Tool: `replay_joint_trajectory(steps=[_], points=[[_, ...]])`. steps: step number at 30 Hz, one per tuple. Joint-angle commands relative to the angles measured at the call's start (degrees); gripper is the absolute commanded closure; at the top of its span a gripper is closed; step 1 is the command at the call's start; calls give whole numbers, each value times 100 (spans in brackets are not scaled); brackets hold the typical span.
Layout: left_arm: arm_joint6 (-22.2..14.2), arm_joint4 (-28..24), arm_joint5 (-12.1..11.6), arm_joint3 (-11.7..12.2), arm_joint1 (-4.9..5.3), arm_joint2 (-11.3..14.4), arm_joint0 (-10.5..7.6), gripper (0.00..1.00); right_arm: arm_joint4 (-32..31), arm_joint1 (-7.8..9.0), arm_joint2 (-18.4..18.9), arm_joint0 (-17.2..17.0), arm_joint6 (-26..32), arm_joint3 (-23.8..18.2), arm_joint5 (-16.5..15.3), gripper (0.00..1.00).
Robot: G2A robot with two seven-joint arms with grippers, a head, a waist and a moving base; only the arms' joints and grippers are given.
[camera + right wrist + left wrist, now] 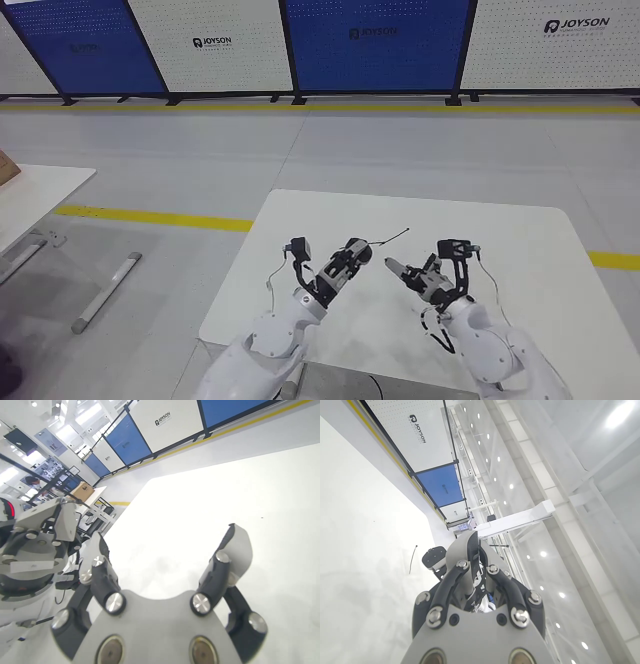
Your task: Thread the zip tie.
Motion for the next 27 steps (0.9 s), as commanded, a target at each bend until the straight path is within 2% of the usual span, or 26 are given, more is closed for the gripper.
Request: replay_joint_trajectory(steps=[1,5,6,9,13,16,23,27], points=[[5,13,12,-16,-6,22,-2,100,59,-2,-19,-6,24,-25,-43,64],[7,36,16,-27,-11,25,-2,100,79,-8,-55,11,-8,-53,-67,65],[21,50,7,-29,-12,20,0,100,70,-9,-64,14,-13,-57,-73,68],[175,302,-57,-17,-16,35,27,100,-5,-10,-98,20,-28,-93,-72,64],[198,315,-57,3,-27,68,34,100,-26,-13,-134,17,-59,-117,-91,69],[208,335,-37,19,-34,83,34,100,-32,-14,-156,19,-60,-132,-141,72],[166,430,32,18,-44,135,26,100,-49,-12,-193,14,-41,-197,-211,71],[95,451,95,21,-47,166,24,100,-54,-9,-187,-1,-60,-222,-229,75]])
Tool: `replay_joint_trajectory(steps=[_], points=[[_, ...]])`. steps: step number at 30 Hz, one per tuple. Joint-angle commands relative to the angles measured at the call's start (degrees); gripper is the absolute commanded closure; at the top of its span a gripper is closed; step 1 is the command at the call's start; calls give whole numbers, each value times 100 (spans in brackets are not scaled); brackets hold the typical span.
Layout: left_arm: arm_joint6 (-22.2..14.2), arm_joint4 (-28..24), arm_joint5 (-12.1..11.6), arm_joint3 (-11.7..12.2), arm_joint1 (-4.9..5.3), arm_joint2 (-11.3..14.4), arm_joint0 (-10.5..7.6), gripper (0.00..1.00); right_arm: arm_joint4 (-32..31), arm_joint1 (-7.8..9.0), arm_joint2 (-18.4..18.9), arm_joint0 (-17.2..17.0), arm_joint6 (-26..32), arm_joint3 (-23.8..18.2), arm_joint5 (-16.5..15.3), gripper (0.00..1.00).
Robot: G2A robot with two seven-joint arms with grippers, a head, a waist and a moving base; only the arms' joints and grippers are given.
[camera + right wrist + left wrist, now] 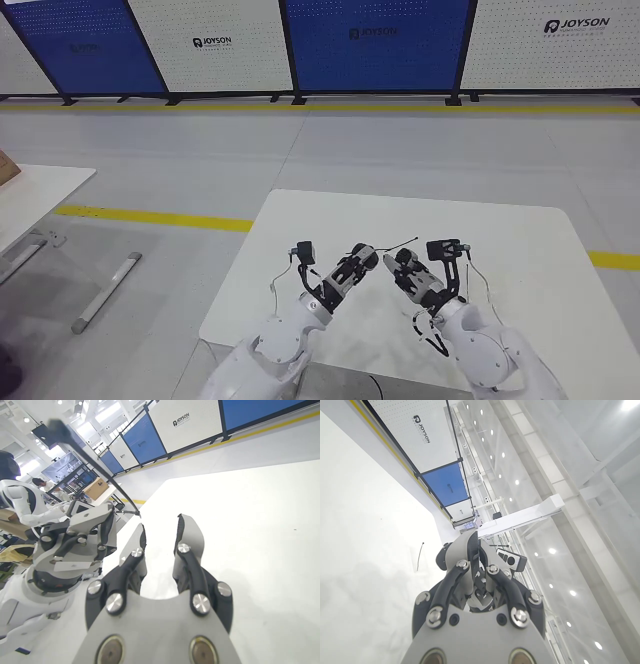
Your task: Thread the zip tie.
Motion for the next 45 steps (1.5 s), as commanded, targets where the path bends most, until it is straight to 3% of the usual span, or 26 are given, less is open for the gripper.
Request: replay_joint_trajectory(steps=[1,7,26,29,38,45], points=[[-39,-5,29,2,-1,13,1,100,-1,1,4,-7,-12,-8,-8,76],[-92,24,84,12,-4,33,5,100,-6,5,1,-13,-14,-20,-35,82],[-136,58,158,40,-21,70,-31,100,-43,5,-65,53,64,-18,-71,80],[-127,58,156,41,-24,68,-34,100,-40,4,-67,58,46,-15,-64,100],[-89,1,121,22,-32,38,-38,100,-21,4,-73,75,70,10,-50,100],[-166,-36,-54,-34,-30,22,3,100,-51,6,-93,104,163,51,-19,100]])
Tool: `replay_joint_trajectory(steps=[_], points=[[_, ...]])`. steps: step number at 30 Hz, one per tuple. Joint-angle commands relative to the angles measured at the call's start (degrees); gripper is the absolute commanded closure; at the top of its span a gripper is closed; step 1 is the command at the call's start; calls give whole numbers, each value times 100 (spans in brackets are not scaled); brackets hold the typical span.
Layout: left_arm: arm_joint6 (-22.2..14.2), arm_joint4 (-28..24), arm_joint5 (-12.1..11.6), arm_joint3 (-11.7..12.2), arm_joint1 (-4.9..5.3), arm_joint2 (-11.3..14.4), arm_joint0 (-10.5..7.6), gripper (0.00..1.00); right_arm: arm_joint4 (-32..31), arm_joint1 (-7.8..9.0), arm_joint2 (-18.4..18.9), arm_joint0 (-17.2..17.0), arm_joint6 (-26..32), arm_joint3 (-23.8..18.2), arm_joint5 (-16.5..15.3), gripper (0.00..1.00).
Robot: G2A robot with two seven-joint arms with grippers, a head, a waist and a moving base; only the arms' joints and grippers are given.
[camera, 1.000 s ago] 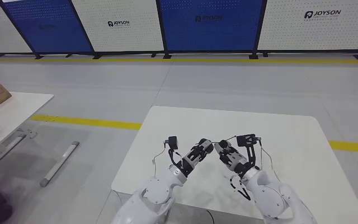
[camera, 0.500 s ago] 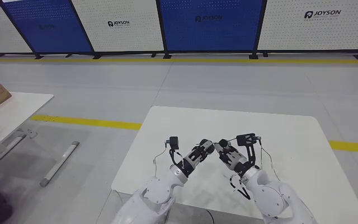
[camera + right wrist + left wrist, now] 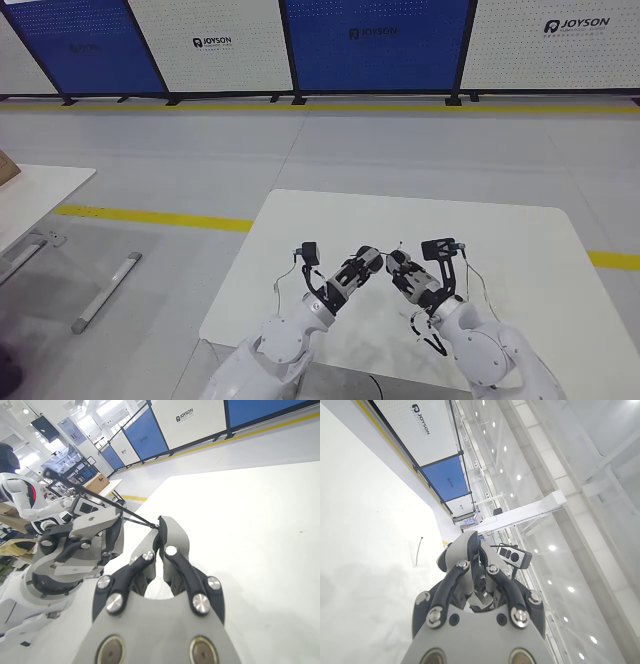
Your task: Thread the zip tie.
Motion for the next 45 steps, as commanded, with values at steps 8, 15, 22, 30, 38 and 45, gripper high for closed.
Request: replay_joint_trajectory(steps=[8,15,22,30,38,45], points=[[-31,-13,-179,-72,6,-40,79,100,-46,5,-16,3,54,68,1,100],[-67,-124,-353,-201,11,-86,157,100,-60,8,-22,34,123,168,23,100],[-236,-291,-489,-382,32,-168,272,100,-29,0,-42,110,167,291,54,100],[-117,-294,-449,-371,36,-252,301,100,161,-12,-15,129,108,358,95,53],[357,-157,-341,-284,14,-352,265,100,1378,12,680,-175,-425,-61,13,0],[553,-376,-380,-91,41,-731,422,100,2993,77,1824,-654,-782,-306,-228,0]])
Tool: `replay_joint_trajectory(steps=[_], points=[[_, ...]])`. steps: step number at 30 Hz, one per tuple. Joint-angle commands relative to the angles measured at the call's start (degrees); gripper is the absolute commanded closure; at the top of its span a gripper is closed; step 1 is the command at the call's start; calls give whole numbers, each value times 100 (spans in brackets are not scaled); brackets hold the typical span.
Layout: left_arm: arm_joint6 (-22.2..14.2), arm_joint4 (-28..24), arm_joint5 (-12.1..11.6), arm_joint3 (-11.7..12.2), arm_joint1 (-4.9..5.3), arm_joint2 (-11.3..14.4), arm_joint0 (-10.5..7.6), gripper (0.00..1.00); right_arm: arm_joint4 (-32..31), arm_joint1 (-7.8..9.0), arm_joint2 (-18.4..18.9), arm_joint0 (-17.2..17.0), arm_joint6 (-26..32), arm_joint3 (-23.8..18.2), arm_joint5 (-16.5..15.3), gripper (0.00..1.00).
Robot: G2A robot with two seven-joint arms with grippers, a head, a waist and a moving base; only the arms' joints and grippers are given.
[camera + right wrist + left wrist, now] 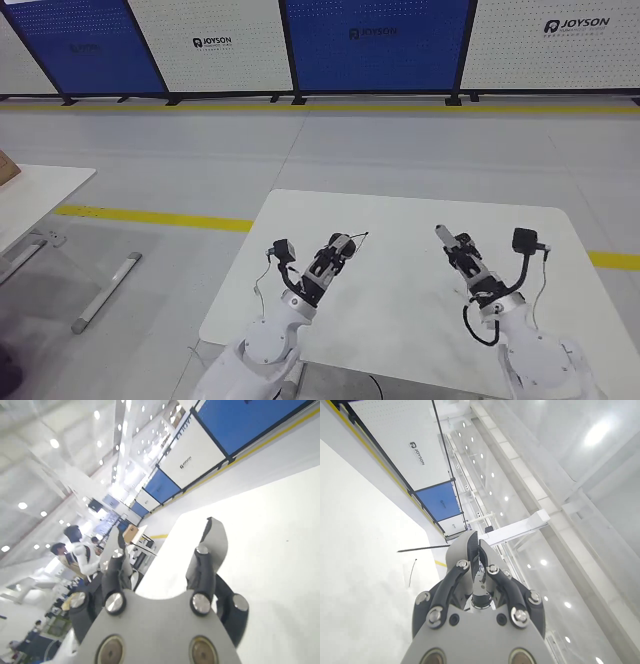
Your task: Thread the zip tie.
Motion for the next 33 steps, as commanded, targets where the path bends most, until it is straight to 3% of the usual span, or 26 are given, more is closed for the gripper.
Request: replay_joint_trajectory(steps=[1,7,19,21,25,33], points=[[72,-124,-38,59,8,-141,57,100,420,18,318,-127,-54,12,-52,0],[245,-390,-68,208,12,-416,125,100,1603,44,967,-380,-31,174,-215,0],[277,-315,4,260,11,-423,102,100,1562,61,995,-395,155,147,-236,0],[785,429,25,421,-1,-414,17,100,1621,52,1026,-399,-32,192,-140,0],[1481,908,-18,637,-77,-183,-108,100,1847,30,1150,-373,-497,350,22,0],[1625,974,-30,713,-101,-127,-145,100,1877,29,1179,-376,-542,395,19,0]])
